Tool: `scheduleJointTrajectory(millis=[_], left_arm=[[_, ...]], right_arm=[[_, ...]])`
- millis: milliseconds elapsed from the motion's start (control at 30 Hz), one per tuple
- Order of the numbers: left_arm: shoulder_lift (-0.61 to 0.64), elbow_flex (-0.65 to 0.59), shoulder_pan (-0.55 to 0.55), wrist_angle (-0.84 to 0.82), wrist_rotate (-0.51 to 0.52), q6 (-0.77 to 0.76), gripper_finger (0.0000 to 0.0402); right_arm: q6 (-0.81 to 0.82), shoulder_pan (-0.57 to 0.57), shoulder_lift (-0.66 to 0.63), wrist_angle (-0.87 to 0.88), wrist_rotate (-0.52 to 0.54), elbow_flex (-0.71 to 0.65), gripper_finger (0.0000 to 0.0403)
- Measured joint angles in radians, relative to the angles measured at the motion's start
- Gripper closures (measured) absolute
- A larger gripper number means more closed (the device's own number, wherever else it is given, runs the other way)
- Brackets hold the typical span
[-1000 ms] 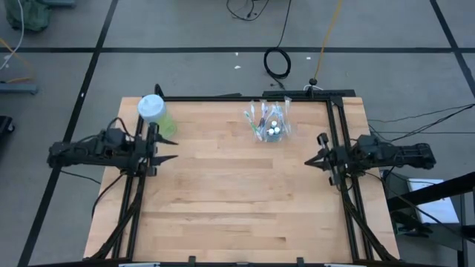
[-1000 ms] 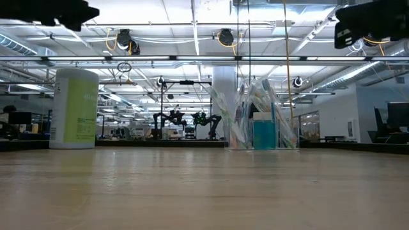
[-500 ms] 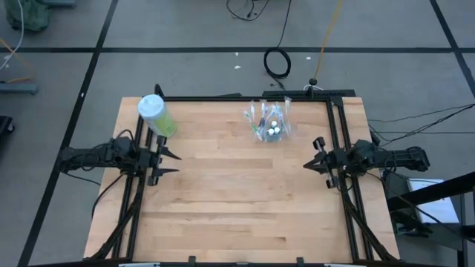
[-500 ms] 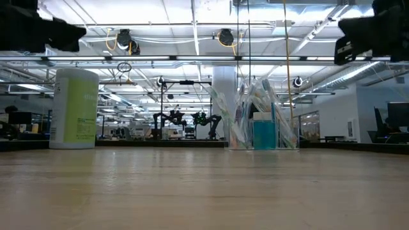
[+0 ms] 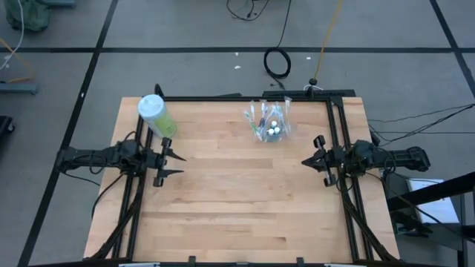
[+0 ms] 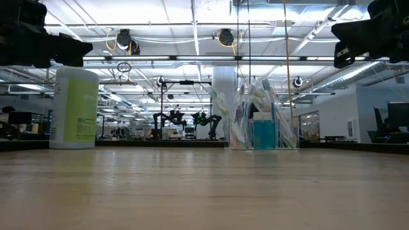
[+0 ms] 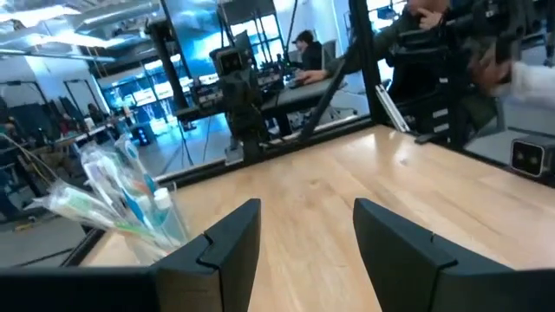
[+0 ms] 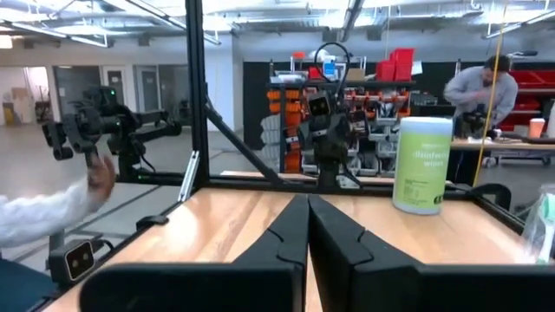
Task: Pick & Place toothbrushing station
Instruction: Return to Home Position
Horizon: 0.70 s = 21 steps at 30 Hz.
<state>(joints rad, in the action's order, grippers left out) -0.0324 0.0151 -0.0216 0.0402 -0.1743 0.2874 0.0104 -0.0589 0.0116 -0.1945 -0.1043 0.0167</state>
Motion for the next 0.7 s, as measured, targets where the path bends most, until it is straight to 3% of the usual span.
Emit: scheduleJointTrajectory(millis=[700], left_arm=[[-0.007, -0.001, 0.000, 0.015, -0.001, -0.014, 0.0210]], right_arm=[[0.004, 0.000, 0.001, -0.003, -0.001, -0.002, 0.0399]])
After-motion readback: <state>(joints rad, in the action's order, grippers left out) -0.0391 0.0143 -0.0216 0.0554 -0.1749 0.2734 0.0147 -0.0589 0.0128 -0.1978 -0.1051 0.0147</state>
